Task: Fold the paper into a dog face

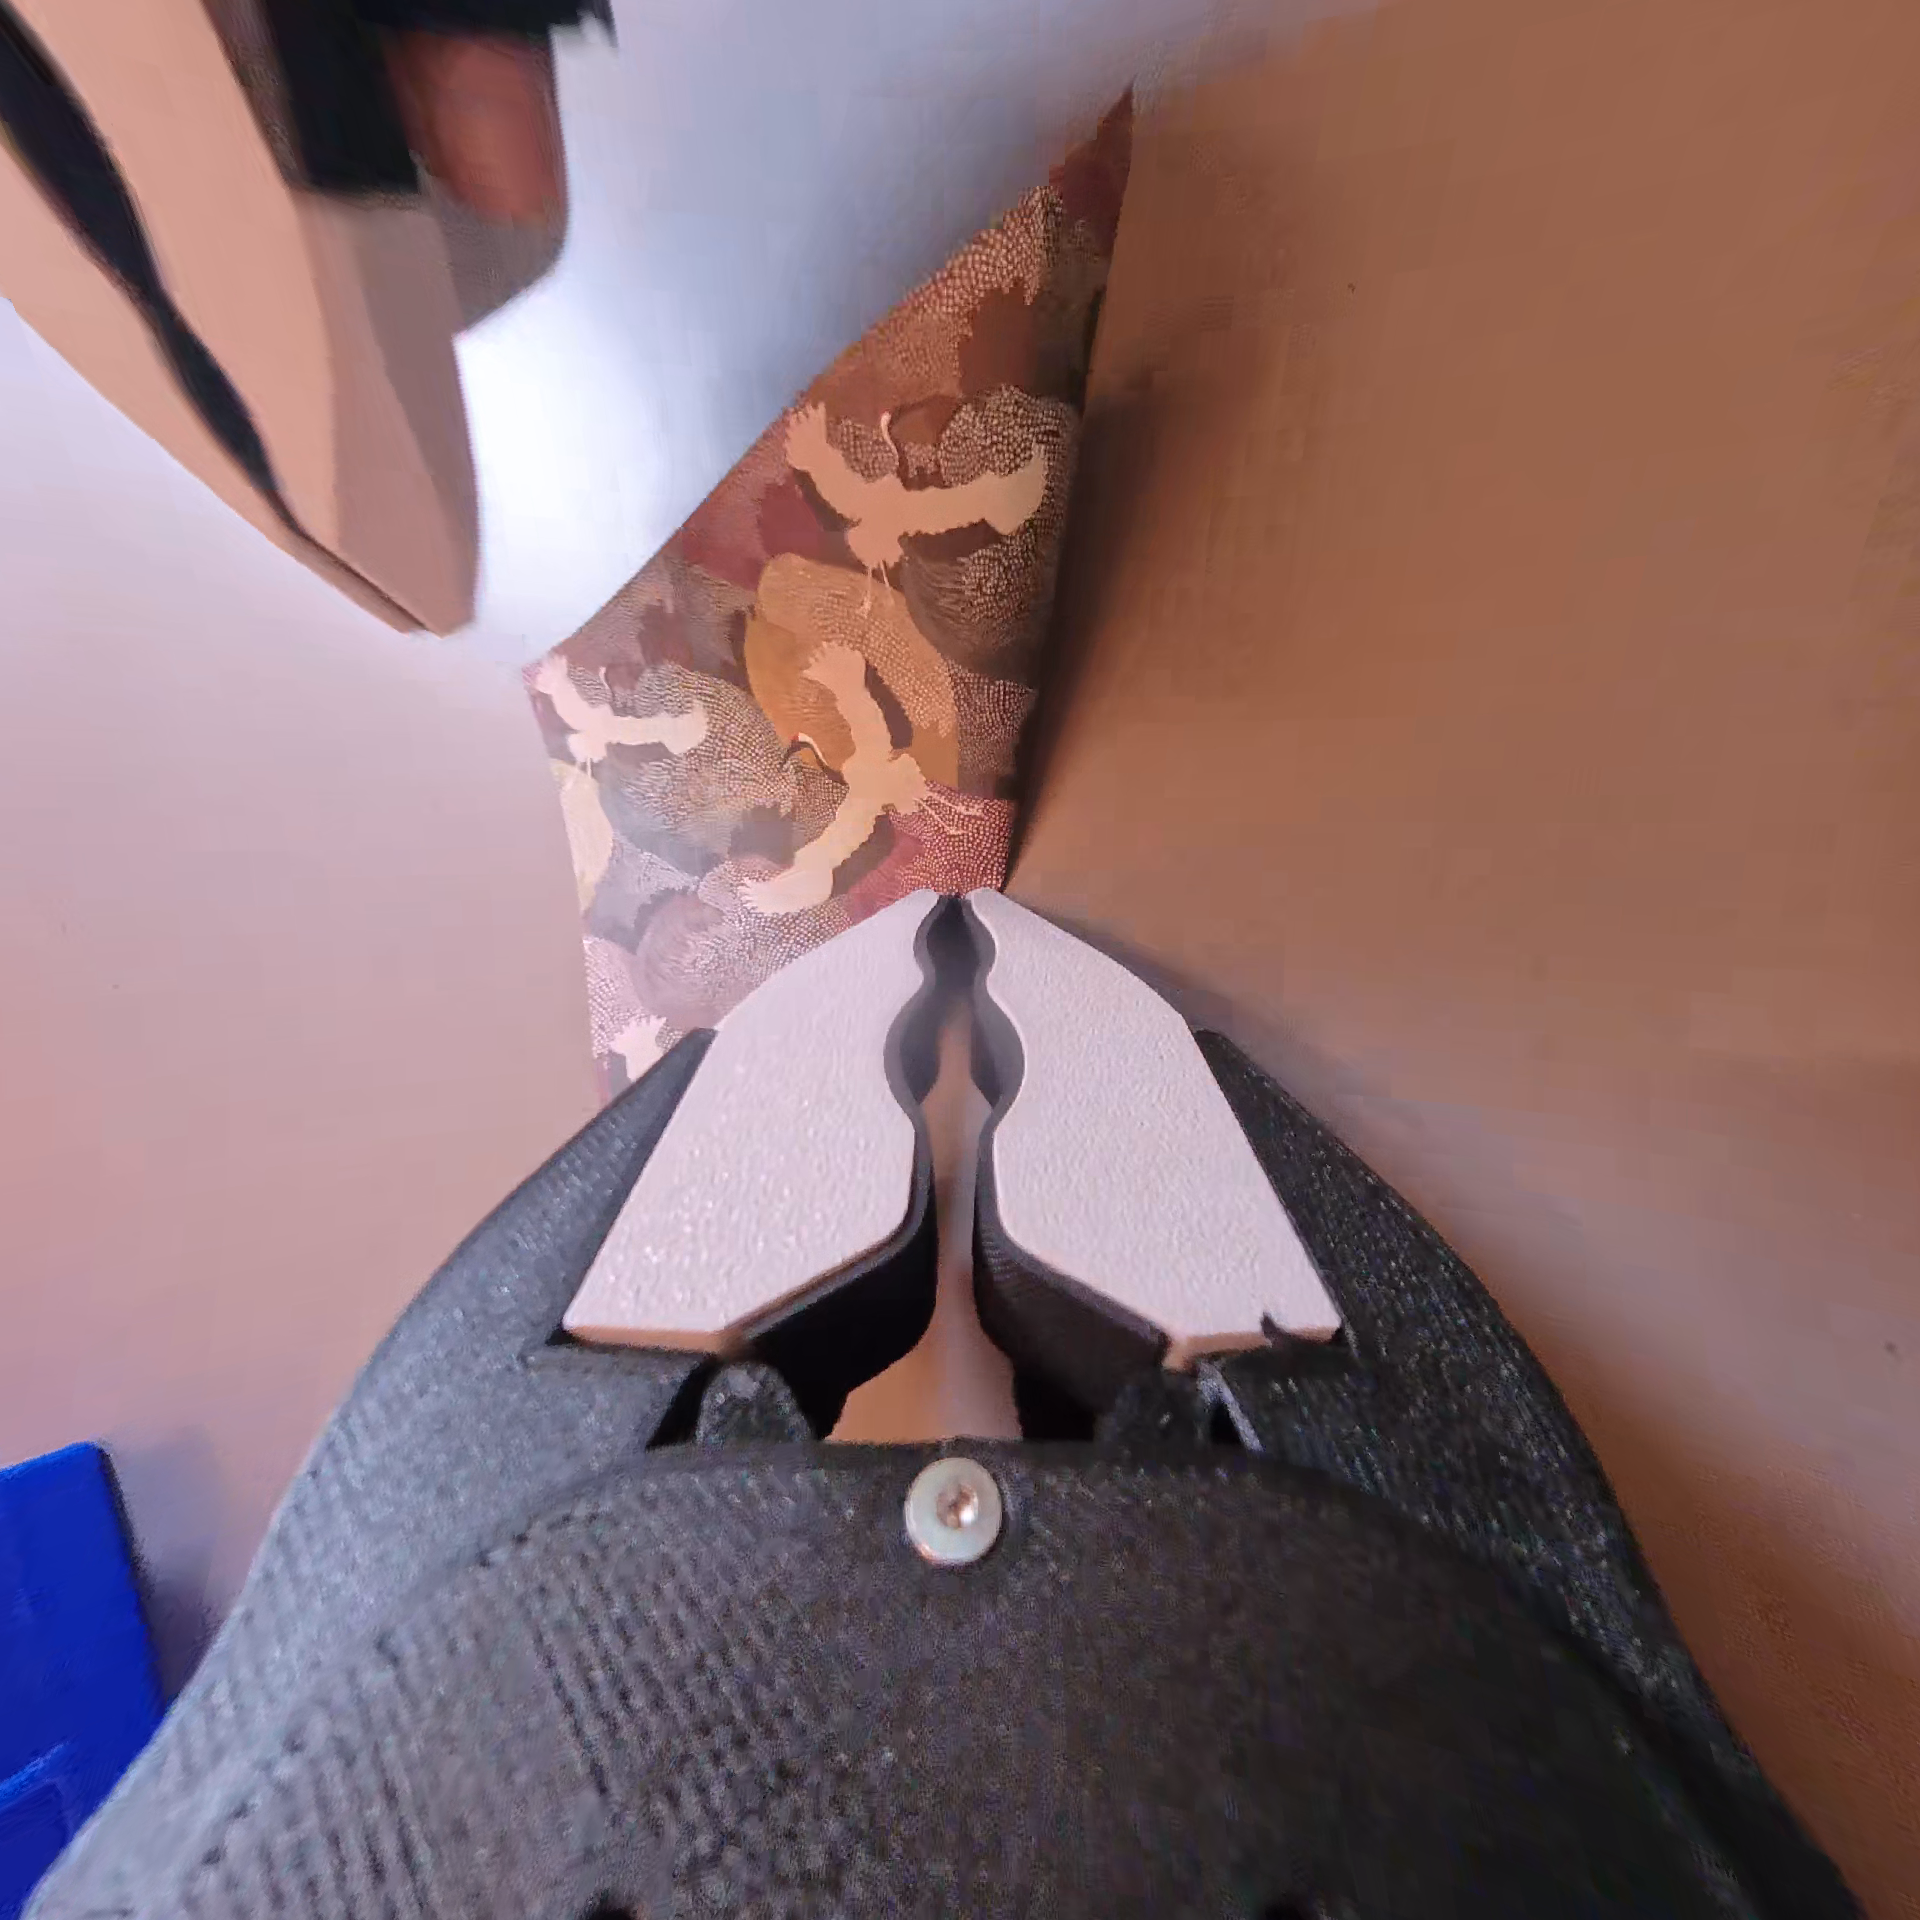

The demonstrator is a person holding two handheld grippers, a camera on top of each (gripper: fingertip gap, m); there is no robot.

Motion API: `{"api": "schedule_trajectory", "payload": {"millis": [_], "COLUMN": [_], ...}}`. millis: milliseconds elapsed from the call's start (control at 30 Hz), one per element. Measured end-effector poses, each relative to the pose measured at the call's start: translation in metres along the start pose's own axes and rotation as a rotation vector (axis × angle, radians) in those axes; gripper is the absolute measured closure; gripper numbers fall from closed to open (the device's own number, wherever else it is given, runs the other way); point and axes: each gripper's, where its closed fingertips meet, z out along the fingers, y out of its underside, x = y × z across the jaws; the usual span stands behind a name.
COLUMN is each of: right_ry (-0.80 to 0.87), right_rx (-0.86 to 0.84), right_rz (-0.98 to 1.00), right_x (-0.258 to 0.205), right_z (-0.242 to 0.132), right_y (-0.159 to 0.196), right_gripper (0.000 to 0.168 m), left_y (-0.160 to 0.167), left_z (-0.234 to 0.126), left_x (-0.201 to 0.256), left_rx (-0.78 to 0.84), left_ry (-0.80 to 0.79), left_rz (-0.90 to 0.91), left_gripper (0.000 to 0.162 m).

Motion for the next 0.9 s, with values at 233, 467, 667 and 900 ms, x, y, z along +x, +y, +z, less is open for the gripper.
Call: {"api": "schedule_trajectory", "payload": {"millis": [233,467,667,900], "right_ry": [-0.128,-0.037,-0.067,-0.059], "right_rx": [0.008,-0.261,-0.283,-0.252], "right_rz": [-0.057,-0.123,-0.120,-0.141], "right_x": [-0.084,-0.078,-0.078,-0.078], "right_z": [-0.016,0.031,0.034,0.034], "right_y": [-0.023,0.025,0.029,0.029], "right_gripper": [0.168,0.168,0.168,0.168], "left_y": [0.000,0.000,0.000,0.000], "left_z": [0.000,0.001,0.001,0.001], "left_x": [0.000,0.000,0.000,0.000], "left_rx": [-0.012,-0.004,0.014,0.012], "left_ry": [0.022,0.025,0.035,0.054], "left_rz": [-0.042,-0.050,-0.070,-0.077], "left_gripper": [0.162,0.162,0.162,0.162]}}
